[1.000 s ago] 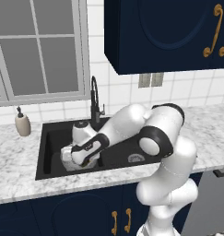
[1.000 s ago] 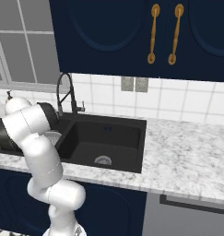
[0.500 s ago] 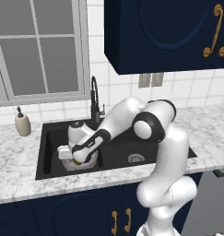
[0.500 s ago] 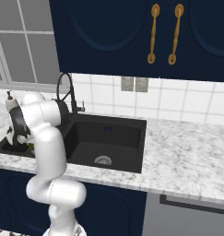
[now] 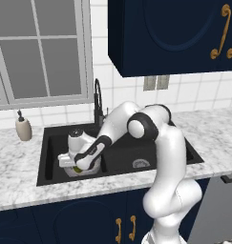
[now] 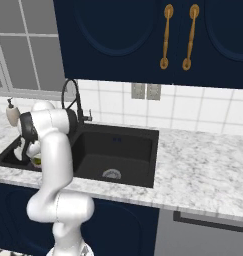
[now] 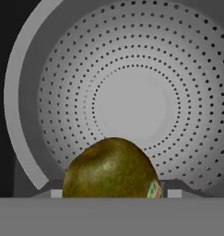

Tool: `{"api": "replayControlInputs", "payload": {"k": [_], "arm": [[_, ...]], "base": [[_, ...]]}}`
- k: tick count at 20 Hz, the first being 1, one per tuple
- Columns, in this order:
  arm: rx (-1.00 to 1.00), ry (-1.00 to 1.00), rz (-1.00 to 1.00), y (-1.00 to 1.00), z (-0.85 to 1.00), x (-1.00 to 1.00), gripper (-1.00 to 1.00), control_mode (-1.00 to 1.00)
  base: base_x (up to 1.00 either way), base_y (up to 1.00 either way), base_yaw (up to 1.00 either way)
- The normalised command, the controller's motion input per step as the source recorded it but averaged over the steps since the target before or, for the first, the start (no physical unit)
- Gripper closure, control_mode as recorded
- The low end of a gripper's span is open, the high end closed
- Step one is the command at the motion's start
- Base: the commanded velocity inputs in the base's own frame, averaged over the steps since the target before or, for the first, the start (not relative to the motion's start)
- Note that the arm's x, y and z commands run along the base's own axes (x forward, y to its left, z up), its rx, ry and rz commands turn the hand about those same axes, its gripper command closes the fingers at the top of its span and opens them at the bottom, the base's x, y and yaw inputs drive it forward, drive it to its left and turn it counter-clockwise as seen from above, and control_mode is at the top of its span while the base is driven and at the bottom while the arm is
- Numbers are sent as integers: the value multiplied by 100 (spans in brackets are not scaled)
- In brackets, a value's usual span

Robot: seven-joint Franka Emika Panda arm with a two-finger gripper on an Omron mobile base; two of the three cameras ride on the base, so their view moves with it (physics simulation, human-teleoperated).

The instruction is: Put the colander in the sink, put the kiwi in the colander, and turn on the sink faucet and pour water over the colander.

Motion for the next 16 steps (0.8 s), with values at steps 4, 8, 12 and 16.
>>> {"api": "replayControlInputs", "payload": {"k": [4, 8, 12, 16], "arm": [[0, 0, 0, 11, -13, 31, 100, -100], [0, 0, 0, 0, -14, 13, -100, -100], [0, 0, 0, 0, 0, 0, -100, -100], [0, 0, 0, 0, 0, 0, -100, -100]], "base": [[0, 0, 0], [0, 0, 0], [0, 0, 0], [0, 0, 0]]}}
